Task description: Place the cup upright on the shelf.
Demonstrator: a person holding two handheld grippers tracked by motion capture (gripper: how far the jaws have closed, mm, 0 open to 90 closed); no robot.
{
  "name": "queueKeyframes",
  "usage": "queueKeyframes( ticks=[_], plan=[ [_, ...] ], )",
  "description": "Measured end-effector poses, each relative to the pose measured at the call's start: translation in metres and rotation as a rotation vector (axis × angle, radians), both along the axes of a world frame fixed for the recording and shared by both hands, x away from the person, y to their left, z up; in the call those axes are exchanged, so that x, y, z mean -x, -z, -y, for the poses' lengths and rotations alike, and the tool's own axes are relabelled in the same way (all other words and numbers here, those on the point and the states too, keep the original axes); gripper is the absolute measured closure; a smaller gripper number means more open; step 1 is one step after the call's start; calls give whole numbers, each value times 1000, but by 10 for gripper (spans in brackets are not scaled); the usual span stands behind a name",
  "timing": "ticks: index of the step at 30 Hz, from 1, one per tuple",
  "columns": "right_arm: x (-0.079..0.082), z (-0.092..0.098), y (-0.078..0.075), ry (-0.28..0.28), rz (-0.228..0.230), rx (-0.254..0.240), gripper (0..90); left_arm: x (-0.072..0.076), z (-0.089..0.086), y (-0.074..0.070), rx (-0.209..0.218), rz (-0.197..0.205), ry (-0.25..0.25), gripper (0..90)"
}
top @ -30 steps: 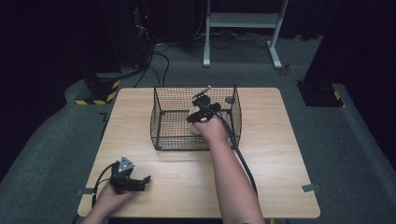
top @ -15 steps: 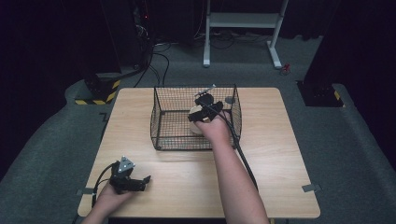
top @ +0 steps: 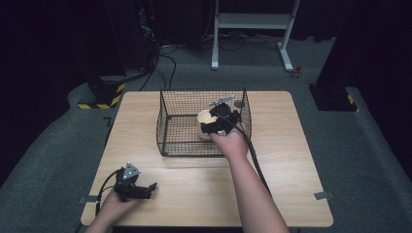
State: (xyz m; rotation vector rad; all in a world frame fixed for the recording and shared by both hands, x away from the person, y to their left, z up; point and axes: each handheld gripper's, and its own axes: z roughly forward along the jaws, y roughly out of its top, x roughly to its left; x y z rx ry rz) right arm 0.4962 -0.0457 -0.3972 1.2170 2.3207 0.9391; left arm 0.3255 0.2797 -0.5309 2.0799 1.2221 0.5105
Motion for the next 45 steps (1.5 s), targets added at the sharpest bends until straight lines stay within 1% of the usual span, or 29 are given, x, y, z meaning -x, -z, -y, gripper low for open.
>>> queueKeyframes(
  ticks=[4,5,7,8,9,11,13,14,16,17,18,19,20,21,23,27,28,33,35,36,37,38,39,40,41,42,43,44,45],
  plan=[
    [11,6,-1,-6,21,-13,87,0,0,0,0,0,0,5],
    [19,10,-1,-7,29,-25,88,0,0,0,0,0,0,5],
    [22,11,-1,-7,37,-22,90,0,0,0,0,0,0,5],
    [32,16,-1,-9,57,-32,108,0,0,0,0,0,0,5],
    [32,16,-1,-9,57,-32,108,0,0,0,0,0,0,5],
    [46,22,0,-17,76,-49,116,0,0,0,0,0,-1,5],
    [50,24,0,-18,84,-54,117,0,0,0,-1,0,-1,5],
    [59,28,3,-20,94,-63,122,0,0,0,0,0,-2,5],
    [68,33,6,-24,105,-62,124,0,0,0,0,0,-2,5],
    [68,33,6,-24,105,-62,124,0,0,0,0,0,-2,5],
    [77,38,10,-26,117,-57,125,0,0,0,0,0,-2,5],
    [77,38,10,-26,117,-57,125,0,0,0,0,0,-2,5],
    [85,44,15,-21,124,-57,126,0,0,0,-1,0,-2,5],
    [85,44,15,-21,124,-57,126,0,0,0,-1,0,-2,5],
    [98,54,22,-22,137,-53,126,0,0,0,0,0,-3,5],
    [108,61,29,-23,134,-45,126,0,0,0,0,0,-3,5],
    [115,67,36,-18,130,-42,126,0,0,0,0,0,-3,5],
    [123,77,48,-2,129,-34,124,1,0,0,0,0,-4,5],
    [127,82,56,8,114,-29,123,1,0,0,0,0,-6,5],
    [131,86,64,13,105,-20,124,1,0,0,0,0,-6,5],
    [131,86,64,13,105,-20,124,1,0,0,0,0,-6,5],
    [134,90,74,18,81,-13,123,1,0,0,1,-1,-7,5],
    [134,90,74,18,81,-13,123,1,0,0,1,-1,-7,5],
    [136,95,83,25,56,-9,123,1,0,0,0,-1,-7,5],
    [136,95,83,25,56,-9,123,1,0,0,0,-1,-7,5],
    [139,99,93,38,39,-1,123,1,0,0,-1,0,-6,5],
    [139,99,93,38,39,-1,123,1,0,0,-1,0,-6,5],
    [142,103,103,48,14,5,121,1,0,0,-1,0,-6,5],
    [142,103,103,48,14,5,121,1,0,0,-1,0,-6,5]
  ],
)
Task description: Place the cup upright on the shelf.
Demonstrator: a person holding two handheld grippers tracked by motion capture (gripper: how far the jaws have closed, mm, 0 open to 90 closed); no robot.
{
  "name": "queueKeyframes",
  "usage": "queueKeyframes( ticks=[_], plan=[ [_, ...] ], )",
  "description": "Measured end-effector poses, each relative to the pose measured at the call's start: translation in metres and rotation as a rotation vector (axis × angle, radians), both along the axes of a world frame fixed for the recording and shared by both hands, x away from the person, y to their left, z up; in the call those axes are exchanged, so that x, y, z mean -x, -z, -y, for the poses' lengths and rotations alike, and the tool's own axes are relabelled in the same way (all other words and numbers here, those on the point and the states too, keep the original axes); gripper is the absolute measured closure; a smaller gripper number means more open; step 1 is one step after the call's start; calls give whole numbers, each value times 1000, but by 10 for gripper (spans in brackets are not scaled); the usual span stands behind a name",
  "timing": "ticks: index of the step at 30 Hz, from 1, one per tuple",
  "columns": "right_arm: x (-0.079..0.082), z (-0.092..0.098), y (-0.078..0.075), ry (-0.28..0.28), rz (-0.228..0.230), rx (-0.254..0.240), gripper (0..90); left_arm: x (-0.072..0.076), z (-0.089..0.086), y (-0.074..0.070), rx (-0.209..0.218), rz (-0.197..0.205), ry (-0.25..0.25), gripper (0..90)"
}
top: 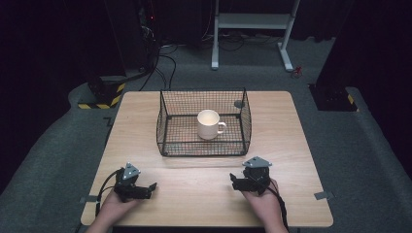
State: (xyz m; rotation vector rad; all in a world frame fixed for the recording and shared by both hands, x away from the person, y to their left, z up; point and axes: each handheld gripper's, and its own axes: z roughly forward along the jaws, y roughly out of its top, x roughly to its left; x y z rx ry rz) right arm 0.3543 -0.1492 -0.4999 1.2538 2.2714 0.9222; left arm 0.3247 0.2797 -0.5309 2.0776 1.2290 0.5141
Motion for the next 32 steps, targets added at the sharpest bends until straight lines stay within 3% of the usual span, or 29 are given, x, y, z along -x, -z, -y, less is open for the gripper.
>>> queueKeyframes(
  ticks=[3,5,6,9,32],
  plan=[
    [4,9,16,28,-45,15,118,0,0,0,0,0,0,5],
    [5,11,19,30,-49,26,116,0,0,0,0,0,0,5],
    [7,14,23,43,-26,13,103,0,0,0,0,0,0,5],
    [9,17,25,49,-10,3,99,0,0,0,1,0,-1,5],
    [10,15,25,71,-11,4,96,0,0,0,5,4,-34,9]
  ],
)
